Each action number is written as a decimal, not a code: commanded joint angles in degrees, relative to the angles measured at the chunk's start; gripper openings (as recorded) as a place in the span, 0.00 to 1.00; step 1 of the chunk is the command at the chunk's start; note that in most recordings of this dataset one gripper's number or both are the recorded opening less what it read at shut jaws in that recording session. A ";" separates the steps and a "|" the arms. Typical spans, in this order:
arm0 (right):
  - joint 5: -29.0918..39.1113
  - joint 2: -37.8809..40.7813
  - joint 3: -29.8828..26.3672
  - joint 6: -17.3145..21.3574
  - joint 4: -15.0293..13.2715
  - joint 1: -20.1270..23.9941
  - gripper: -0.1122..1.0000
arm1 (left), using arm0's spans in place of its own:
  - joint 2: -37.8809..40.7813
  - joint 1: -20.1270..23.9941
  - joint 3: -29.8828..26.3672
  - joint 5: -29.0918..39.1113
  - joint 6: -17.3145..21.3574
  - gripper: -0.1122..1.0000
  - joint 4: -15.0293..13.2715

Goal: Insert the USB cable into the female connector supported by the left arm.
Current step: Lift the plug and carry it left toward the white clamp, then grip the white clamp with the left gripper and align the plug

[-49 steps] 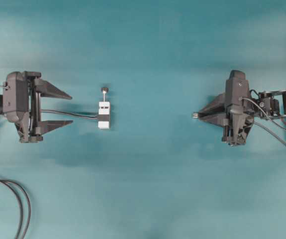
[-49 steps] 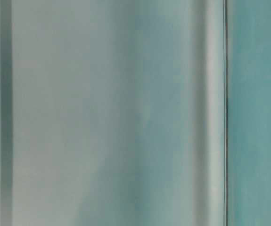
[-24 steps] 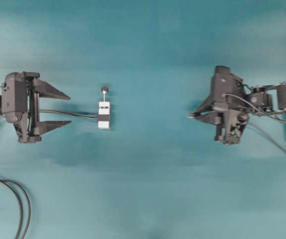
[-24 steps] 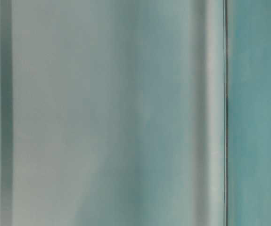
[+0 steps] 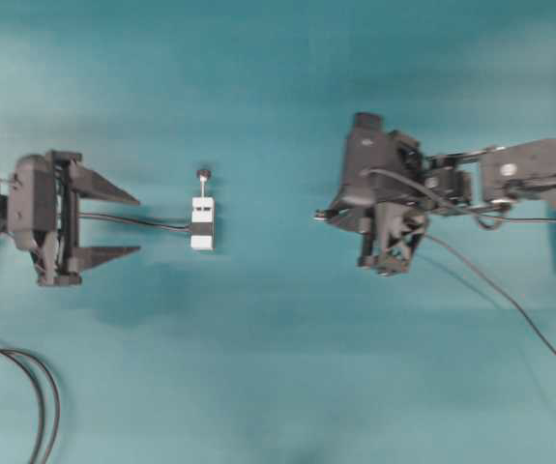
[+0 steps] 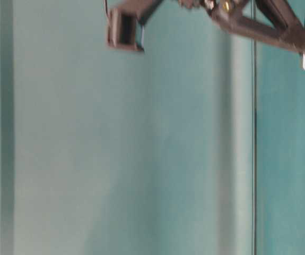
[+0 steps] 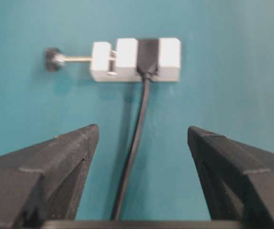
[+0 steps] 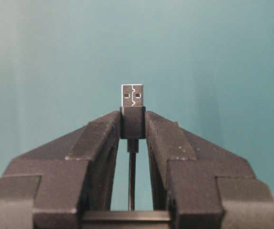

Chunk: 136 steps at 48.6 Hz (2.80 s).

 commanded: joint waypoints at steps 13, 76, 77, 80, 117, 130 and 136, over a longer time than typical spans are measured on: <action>11.34 6.42 -12.74 -0.26 -0.09 1.67 0.29 | 11.95 -0.09 -4.66 -10.55 -0.44 0.86 -0.09; 15.64 19.78 -29.44 0.00 -5.45 2.02 0.29 | 16.79 2.64 -7.91 -12.04 1.67 0.64 -0.09; 15.64 19.95 -29.53 0.00 -5.45 2.02 0.29 | 16.79 2.64 -8.00 -12.04 1.93 0.64 -0.09; 15.64 20.39 -30.06 0.00 -5.45 2.02 0.29 | 16.88 2.64 -8.35 -11.95 2.46 0.63 -0.09; 15.64 22.94 -32.34 0.00 -6.50 1.49 0.29 | 18.98 1.76 -9.84 -11.43 2.46 0.63 -0.09; 15.38 23.55 -32.87 -0.09 -6.50 1.23 0.29 | 18.98 1.85 -9.93 -11.43 2.90 0.63 -0.09; 14.85 23.55 -32.96 -0.09 -6.50 1.23 0.29 | 19.34 1.85 -9.93 -11.43 2.99 0.63 -0.09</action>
